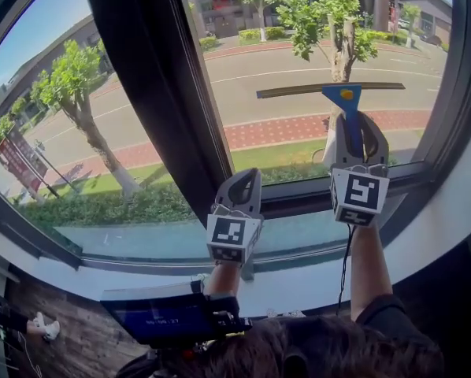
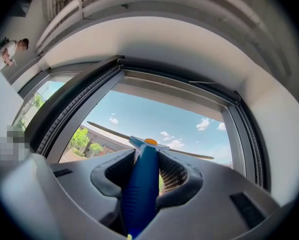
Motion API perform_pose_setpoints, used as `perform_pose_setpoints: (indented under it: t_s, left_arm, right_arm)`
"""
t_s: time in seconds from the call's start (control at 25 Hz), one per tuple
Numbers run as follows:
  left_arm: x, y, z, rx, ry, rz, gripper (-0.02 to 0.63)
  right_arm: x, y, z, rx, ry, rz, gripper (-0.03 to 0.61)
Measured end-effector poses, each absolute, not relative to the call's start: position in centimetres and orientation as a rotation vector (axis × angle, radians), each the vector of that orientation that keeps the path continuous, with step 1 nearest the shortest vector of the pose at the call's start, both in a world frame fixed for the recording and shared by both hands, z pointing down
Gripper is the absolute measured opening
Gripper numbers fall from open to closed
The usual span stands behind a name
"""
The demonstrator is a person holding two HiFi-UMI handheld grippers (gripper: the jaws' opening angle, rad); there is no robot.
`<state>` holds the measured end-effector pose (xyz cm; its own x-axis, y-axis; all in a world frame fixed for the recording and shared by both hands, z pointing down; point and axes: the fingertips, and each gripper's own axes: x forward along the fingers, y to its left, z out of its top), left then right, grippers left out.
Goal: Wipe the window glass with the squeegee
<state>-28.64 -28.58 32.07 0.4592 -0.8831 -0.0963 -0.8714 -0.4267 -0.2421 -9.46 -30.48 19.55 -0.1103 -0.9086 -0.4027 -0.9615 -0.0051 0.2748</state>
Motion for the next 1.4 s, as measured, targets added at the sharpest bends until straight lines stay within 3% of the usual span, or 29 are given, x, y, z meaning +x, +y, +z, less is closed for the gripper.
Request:
perform_pose_setpoints:
  t_s: [0.48, 1.4]
  left_arm:
    - [-28.8, -29.2, 30.8, -2.476, 1.403, 0.003, 0.002]
    - [-28.1, -30.9, 29.7, -2.467, 1.406, 0.009, 0.001]
  right_arm:
    - [-13.3, -31.2, 2.4, -1.902, 1.929, 0.823, 0.143]
    - [-17.4, -34.6, -11.5, -1.819, 1.813, 0.954, 0.143]
